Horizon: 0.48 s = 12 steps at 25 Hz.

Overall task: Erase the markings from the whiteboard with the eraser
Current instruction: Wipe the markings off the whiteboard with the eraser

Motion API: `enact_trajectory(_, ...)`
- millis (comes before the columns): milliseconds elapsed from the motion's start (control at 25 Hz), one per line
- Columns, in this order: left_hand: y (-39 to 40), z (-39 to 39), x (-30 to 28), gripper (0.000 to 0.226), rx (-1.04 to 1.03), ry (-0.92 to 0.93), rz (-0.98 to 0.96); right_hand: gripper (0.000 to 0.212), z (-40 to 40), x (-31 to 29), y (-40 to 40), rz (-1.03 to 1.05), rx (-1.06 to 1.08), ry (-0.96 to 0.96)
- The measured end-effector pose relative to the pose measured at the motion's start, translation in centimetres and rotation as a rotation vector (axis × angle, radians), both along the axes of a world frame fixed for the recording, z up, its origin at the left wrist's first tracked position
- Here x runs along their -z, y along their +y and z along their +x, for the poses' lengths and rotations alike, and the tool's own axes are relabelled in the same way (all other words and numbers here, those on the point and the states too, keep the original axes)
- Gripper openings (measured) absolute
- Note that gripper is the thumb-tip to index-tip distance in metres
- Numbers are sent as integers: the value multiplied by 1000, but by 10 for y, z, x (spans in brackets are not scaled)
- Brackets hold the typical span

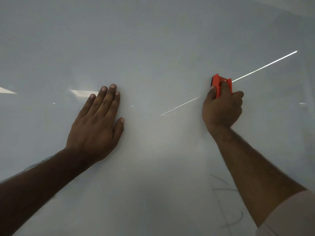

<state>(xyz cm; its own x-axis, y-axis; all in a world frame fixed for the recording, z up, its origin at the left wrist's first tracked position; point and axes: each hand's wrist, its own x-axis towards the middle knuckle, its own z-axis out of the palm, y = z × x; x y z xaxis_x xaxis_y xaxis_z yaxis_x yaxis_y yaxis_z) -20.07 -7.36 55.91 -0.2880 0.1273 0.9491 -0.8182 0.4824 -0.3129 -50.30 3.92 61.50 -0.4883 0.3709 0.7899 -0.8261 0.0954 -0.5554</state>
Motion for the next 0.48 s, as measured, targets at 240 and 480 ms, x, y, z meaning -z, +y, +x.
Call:
enact_trajectory(240,1,-1,1,67,7,9,23,45,-20,92,3,-36,43,-113)
enact_trajectory(480,2,-3,5,66,23,22,27,45,-19,163,3,-106,43,-222)
